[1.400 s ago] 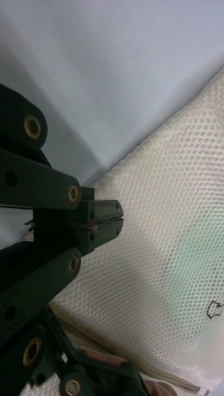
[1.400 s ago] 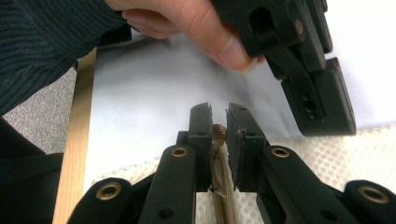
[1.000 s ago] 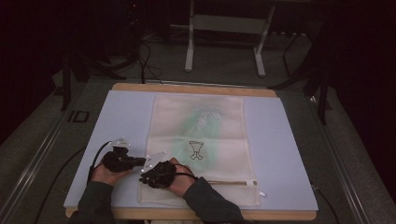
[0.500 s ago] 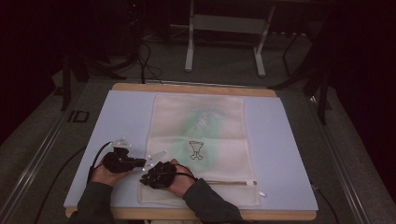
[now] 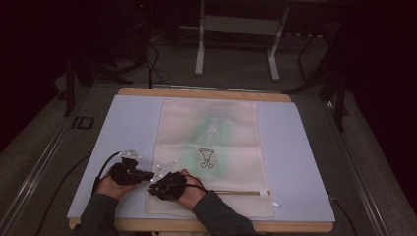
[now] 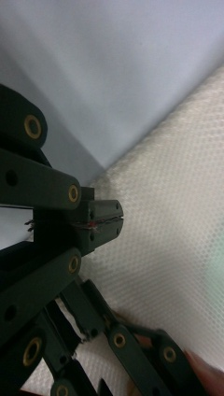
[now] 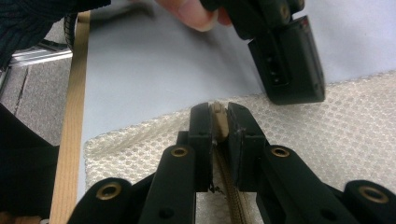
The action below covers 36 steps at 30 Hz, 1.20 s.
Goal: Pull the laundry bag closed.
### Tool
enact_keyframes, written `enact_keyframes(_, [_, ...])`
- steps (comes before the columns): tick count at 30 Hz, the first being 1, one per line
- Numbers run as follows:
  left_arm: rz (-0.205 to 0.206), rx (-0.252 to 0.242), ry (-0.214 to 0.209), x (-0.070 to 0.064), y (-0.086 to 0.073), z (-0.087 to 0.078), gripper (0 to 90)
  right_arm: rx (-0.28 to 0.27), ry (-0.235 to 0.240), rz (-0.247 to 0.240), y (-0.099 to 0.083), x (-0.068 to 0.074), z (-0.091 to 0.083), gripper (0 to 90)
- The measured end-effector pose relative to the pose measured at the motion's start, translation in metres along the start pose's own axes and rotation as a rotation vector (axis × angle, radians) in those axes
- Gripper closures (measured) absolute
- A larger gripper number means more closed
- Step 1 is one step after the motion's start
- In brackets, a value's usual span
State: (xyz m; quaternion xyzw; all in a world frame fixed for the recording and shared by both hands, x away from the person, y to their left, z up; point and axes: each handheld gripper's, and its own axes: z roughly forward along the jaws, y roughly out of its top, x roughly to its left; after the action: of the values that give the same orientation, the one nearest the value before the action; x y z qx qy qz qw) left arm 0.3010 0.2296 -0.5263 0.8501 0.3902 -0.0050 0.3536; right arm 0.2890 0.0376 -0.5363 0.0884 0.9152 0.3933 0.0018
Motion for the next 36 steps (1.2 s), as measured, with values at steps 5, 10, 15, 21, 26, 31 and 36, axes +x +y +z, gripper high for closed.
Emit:
enact_keyframes(5, [0.001, 0.021, 0.002, -0.003, 0.001, 0.001, 89.7, 0.003, 0.002, 0.0, 0.0, 0.0, 0.0, 81.2])
enact_keyframes(10, [0.012, 0.056, 0.039, -0.011, 0.003, 0.002, 89.8, -0.006, -0.004, -0.001, -0.001, 0.0, 0.0, 81.3])
enact_keyframes(15, [-0.013, 0.052, 0.056, -0.015, -0.001, 0.002, 90.0, 0.002, -0.022, -0.012, 0.0, 0.003, 0.0, 81.4])
enact_keyframes(21, [-0.031, 0.069, 0.091, -0.021, -0.001, 0.001, 90.0, 0.002, -0.043, -0.022, -0.001, 0.005, -0.001, 81.7])
enact_keyframes(26, [-0.027, 0.085, 0.121, -0.026, -0.001, 0.0, 90.0, 0.012, -0.039, -0.028, 0.0, 0.005, -0.001, 82.0])
enact_keyframes(31, [-0.02, 0.094, 0.131, -0.027, 0.0, 0.001, 90.0, 0.009, -0.042, -0.028, -0.002, 0.005, -0.002, 82.2])
enact_keyframes(36, [-0.014, 0.095, 0.128, -0.027, 0.0, 0.001, 90.0, 0.018, -0.04, -0.022, -0.003, 0.004, -0.005, 82.3])
